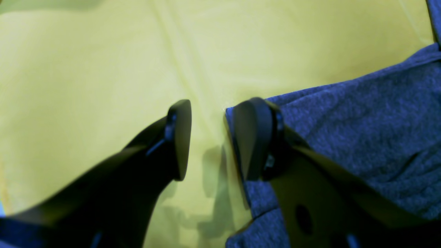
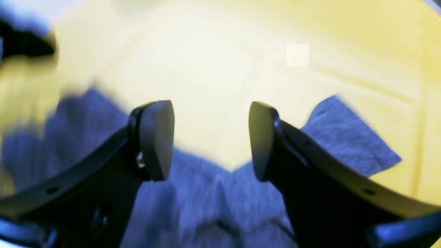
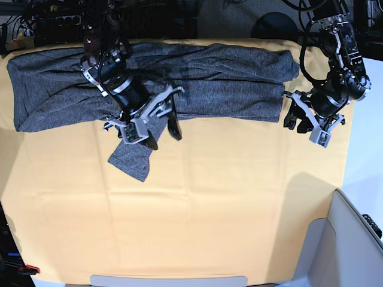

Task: Fold the T-shirt properly
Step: 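Grasp the sleeve cuff with the right gripper and fold it over the body, then regrasp the sleeve with the right gripper and tuck it onto the shirt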

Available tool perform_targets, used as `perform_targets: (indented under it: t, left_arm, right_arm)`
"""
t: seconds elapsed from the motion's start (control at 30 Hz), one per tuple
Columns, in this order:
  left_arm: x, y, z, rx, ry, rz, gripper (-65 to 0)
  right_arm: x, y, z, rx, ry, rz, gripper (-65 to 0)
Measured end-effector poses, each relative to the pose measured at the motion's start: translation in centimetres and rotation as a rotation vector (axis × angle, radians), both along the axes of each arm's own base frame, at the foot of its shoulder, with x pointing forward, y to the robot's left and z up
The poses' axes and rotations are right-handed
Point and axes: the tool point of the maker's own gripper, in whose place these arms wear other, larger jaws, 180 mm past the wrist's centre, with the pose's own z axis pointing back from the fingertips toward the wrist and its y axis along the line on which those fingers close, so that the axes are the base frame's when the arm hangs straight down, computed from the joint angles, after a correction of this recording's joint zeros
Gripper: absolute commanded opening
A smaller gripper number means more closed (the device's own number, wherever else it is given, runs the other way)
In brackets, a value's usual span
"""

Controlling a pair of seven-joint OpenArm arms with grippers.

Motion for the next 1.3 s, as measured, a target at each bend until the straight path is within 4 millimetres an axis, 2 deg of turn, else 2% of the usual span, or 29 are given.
perform_targets:
  t: [0.17, 0.33, 0.47, 0.6, 0.77, 1.2, 1.3]
  left_arm:
    - [0.0, 0.0, 0.0, 0.001, 0.001, 0.000, -41.7]
    - [0.0, 0.0, 0.0, 0.001, -0.002, 0.000, -41.7]
    - [0.0, 0.0, 0.0, 0.001, -0.001, 0.000, -41.7]
    - [0.0, 0.0, 0.0, -0.001, -0.002, 0.000, -41.7]
    - [0.0, 0.0, 0.0, 0.001, -0.001, 0.001, -41.7]
    - [0.1, 0.0, 0.1, 0.001, -0.002, 0.000, -41.7]
    - [0.1, 0.1, -0.3, -0.008, 0.009, 0.005, -41.7]
  right_arm:
    - [2.5, -5.5, -2.7, 0.089, 0.114, -0.332, -30.5]
    - [4.3, -8.2, -4.8, 0.157, 0.168, -0.465, -30.5]
    - [4.4, -11.2, -7.9, 0.220, 0.251, -0.578, -30.5]
    - [4.1, -14.2, -10.6, 0.399, 0.311, -0.691, -30.5]
    - [5.4, -14.1, -11.7, 0.529, 0.318, -0.712, -30.5]
    - [7.1, -12.6, -11.9, 0.533, 0.328, -0.682, -30.5]
    - [7.2, -12.4, -11.9, 0.530, 0.358, -0.739, -30.5]
